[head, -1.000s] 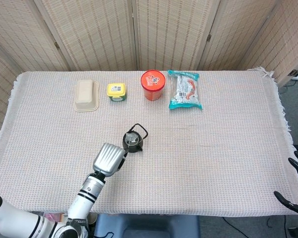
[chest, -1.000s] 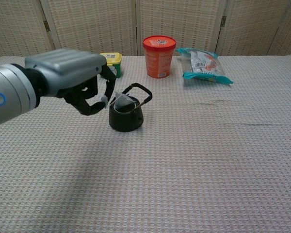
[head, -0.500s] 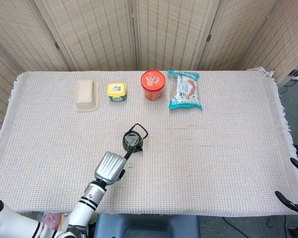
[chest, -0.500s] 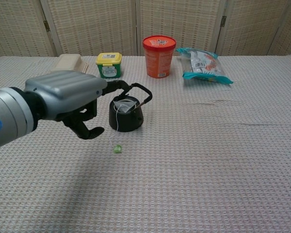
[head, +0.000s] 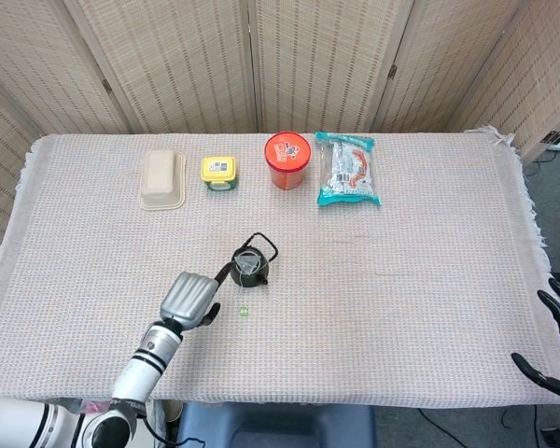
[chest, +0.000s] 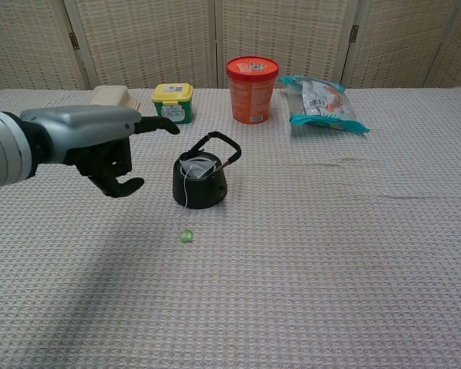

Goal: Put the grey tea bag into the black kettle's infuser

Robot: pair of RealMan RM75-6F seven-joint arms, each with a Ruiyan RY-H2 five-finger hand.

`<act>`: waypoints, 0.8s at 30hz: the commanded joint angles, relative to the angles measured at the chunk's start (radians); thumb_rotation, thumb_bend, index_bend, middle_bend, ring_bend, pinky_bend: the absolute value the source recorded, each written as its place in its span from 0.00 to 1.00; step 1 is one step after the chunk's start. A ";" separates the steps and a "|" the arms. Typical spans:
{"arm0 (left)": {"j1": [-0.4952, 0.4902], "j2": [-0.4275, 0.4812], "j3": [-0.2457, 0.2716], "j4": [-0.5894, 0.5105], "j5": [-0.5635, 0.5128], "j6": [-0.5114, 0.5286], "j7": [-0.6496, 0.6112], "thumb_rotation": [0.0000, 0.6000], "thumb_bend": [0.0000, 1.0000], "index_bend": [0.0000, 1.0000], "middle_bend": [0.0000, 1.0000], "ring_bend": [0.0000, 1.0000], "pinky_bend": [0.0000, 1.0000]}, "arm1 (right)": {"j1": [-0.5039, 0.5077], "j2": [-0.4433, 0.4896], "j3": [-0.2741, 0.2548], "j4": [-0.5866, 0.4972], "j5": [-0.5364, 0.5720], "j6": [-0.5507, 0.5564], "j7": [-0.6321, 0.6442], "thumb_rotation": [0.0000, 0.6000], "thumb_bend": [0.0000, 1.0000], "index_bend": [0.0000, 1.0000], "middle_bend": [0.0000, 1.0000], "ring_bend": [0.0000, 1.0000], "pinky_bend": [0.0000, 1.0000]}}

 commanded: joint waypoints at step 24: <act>-0.240 -0.055 -0.006 0.214 -0.360 -0.180 0.071 1.00 0.77 0.03 1.00 1.00 1.00 | 0.006 0.009 0.014 -0.007 0.033 -0.018 0.019 1.00 0.12 0.00 0.00 0.00 0.00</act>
